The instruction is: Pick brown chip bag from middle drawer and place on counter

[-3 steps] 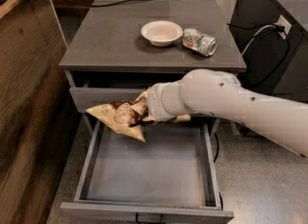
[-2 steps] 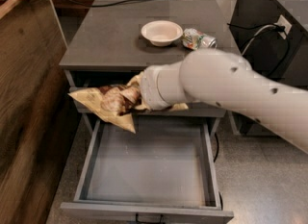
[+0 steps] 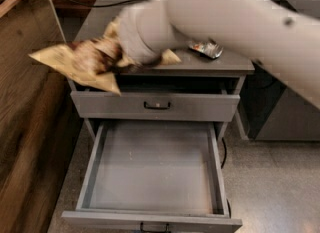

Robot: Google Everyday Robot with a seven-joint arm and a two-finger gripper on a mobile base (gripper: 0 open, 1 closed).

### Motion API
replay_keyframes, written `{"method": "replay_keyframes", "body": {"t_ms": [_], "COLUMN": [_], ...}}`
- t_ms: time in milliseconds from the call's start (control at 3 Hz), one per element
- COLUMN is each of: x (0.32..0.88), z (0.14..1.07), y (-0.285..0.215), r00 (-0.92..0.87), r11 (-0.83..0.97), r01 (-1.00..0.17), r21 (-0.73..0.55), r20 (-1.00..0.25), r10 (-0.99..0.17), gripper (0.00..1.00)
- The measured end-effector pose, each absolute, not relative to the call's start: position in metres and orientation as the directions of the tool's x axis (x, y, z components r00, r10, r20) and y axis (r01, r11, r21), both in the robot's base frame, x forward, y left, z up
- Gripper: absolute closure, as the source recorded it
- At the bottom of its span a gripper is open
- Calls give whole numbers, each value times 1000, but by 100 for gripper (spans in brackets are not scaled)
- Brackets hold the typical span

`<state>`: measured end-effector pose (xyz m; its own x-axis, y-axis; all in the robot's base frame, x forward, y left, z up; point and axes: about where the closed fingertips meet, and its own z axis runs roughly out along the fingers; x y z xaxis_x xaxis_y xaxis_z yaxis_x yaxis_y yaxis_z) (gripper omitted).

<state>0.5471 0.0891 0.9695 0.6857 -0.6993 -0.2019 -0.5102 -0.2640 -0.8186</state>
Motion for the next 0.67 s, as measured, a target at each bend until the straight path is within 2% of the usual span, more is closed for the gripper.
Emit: {"method": "replay_keyframes", "body": {"t_ms": [667], "x": [632], "z": [1012], "y": [159], "r00": [788], "r11": [-334], "r01": [-425], "r21": [-842], "r20": [-163], "r10": [-593], "gripper": [100]}}
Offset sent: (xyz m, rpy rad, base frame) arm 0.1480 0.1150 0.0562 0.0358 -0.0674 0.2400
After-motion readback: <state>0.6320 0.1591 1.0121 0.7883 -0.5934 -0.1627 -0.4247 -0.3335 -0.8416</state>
